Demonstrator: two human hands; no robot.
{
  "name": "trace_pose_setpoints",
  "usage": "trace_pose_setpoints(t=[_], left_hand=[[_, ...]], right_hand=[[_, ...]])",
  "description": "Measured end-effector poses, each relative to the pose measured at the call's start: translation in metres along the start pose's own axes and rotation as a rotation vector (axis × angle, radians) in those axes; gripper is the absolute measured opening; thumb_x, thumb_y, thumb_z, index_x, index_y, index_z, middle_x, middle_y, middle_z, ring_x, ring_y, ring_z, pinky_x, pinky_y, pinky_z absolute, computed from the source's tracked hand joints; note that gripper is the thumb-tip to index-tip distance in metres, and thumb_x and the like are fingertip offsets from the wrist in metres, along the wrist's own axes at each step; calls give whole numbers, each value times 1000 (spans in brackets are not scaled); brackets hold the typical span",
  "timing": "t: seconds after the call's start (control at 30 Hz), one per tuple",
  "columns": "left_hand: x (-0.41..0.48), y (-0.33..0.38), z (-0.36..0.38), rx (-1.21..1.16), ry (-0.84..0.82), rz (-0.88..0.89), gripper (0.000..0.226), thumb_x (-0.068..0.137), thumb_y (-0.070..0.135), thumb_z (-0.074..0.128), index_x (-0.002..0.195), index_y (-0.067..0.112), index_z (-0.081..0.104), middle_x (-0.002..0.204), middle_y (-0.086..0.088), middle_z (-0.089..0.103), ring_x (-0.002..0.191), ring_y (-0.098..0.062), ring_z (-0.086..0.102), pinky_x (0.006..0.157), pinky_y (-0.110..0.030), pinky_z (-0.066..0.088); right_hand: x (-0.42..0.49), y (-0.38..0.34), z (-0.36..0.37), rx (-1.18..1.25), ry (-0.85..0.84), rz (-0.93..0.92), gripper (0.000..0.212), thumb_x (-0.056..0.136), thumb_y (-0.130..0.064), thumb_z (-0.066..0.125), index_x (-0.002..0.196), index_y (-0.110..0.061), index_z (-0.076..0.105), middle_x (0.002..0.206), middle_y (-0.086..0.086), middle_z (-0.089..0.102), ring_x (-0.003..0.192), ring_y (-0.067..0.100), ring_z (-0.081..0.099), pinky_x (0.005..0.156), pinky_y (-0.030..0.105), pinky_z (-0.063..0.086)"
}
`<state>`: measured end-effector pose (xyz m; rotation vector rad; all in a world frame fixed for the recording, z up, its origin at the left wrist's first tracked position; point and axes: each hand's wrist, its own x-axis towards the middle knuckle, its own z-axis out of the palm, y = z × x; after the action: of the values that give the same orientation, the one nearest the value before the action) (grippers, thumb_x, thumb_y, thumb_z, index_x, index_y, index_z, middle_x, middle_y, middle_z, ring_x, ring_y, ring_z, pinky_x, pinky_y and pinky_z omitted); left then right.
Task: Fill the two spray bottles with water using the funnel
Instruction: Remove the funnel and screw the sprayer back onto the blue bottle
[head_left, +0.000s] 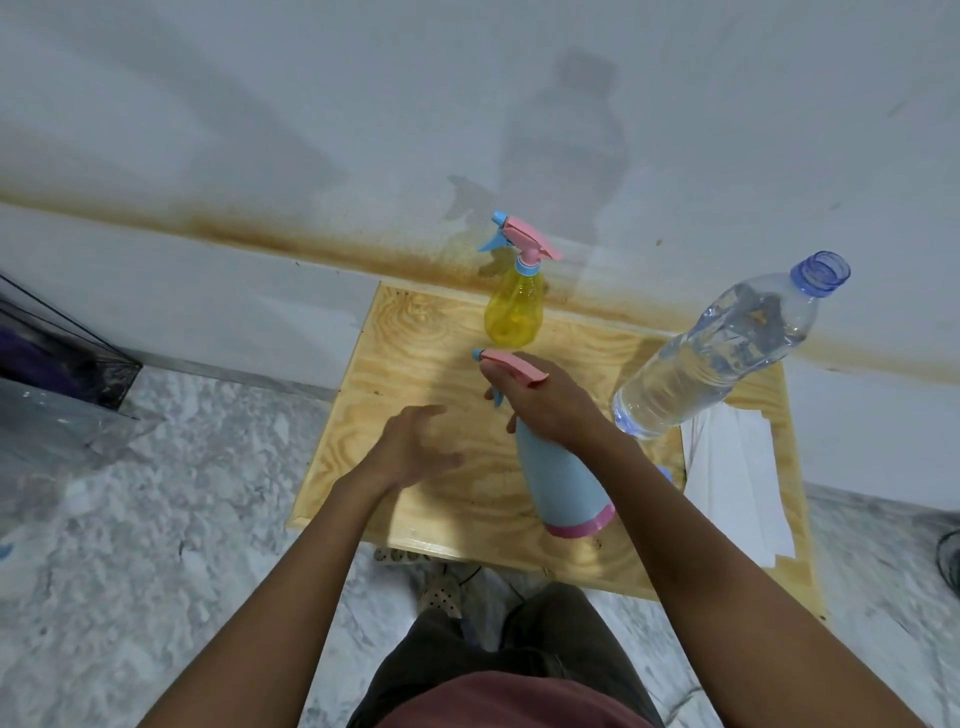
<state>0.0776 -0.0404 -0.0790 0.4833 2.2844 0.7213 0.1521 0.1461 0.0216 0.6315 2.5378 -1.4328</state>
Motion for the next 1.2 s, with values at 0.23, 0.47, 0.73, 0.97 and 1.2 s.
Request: trace_pose_setpoints(t=[0.23,0.47,0.73,0.97,1.2], left_hand=[[-50,60,4,-383,-105,352,75,68,39,90,131,44,51,127,23,61,117,7,55,95,-18,50],[-46,63,-11,-534,198,357,69,68,32,90,127,28,55,119,13,65,108,2,62,81,-23,58],[-1,53,-44,-424,396,320,81,55,59,83,123,26,52,118,7,64,106,-10,63,78,-30,61],[71,53,-83,-416,485,189,72,67,35,89,127,16,53,116,4,62,101,-17,61,76,-29,55],[127,48,-87,-378,463,136,78,71,29,88,135,10,48,123,-1,59,102,-14,55,76,-24,45]], right_hand=[[-21,-22,4,269,209,-332,25,96,-45,55,96,-21,64,93,-11,72,82,15,71,73,49,57],[-14,-29,5,114,333,-430,50,75,-55,71,111,-22,61,104,-6,64,98,13,62,81,30,52],[23,-27,7,90,373,-325,45,81,-44,75,119,-24,63,114,-12,66,105,1,61,85,15,46],[74,0,-20,127,569,67,43,87,-42,69,123,-21,59,106,-5,65,104,13,62,89,34,50],[111,10,-23,92,566,88,56,83,-45,72,130,-19,54,122,1,61,112,17,57,89,30,44]])
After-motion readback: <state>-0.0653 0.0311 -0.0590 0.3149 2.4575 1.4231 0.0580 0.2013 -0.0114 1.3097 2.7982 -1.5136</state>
